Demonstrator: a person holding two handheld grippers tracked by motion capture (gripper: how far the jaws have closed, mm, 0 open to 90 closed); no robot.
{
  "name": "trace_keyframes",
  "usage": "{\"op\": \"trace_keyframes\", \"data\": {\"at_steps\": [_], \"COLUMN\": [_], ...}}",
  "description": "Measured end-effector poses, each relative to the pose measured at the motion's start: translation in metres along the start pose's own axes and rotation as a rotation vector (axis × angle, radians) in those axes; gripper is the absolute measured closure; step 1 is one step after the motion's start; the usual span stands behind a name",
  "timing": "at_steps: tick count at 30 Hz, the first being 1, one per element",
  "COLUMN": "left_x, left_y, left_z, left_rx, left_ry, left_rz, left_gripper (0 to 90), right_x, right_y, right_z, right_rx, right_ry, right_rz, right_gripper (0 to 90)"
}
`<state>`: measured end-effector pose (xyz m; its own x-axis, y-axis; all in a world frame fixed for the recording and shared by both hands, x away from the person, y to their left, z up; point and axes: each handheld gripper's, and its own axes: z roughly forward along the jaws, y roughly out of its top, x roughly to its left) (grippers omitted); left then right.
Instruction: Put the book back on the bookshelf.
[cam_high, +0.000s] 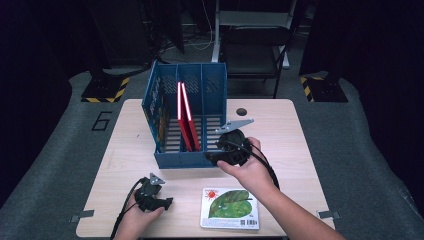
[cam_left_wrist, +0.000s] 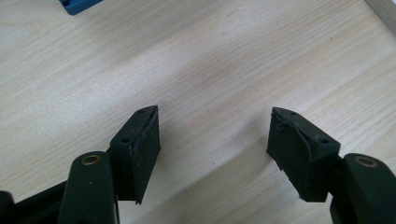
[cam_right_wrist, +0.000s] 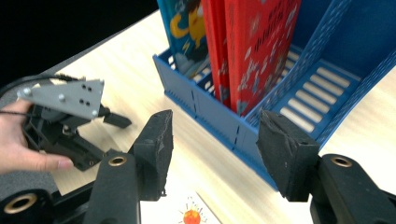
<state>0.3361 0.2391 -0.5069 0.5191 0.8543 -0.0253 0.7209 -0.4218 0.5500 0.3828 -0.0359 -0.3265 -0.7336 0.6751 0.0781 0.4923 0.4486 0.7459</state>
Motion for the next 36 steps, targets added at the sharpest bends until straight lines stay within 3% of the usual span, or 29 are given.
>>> {"op": "trace_keyframes", "data": {"at_steps": [5,8,20,25,33,36], "left_x": [0.000,0.000,0.001,-0.002,0.001,0.001], "left_y": [0.000,0.000,0.002,0.001,0.004,0.008], "left_z": [-0.001,-0.001,-0.001,0.000,-0.004,-0.010], "left_rx": [0.003,0.005,0.011,0.005,0.006,-0.032], "left_ry": [0.019,0.024,0.009,0.035,0.014,-0.004], "left_rz": [0.019,0.022,-0.011,-0.003,-0.068,-0.082], "left_gripper": [34.4,34.4,34.4,34.6,39.8,39.7], "right_x": [-0.001,-0.001,-0.010,-0.011,-0.009,-0.008], "right_y": [-0.019,-0.030,-0.077,-0.099,-0.127,-0.138], "right_z": [0.004,0.006,0.007,0.014,0.025,0.032], "right_rx": [0.012,0.011,-0.016,0.002,0.007,0.023], "right_ry": [0.016,0.013,0.009,0.035,0.001,-0.004], "right_rz": [0.022,0.011,0.060,0.079,0.050,0.036], "right_gripper": [45.1,45.0,46.3,46.8,47.5,48.2]}}
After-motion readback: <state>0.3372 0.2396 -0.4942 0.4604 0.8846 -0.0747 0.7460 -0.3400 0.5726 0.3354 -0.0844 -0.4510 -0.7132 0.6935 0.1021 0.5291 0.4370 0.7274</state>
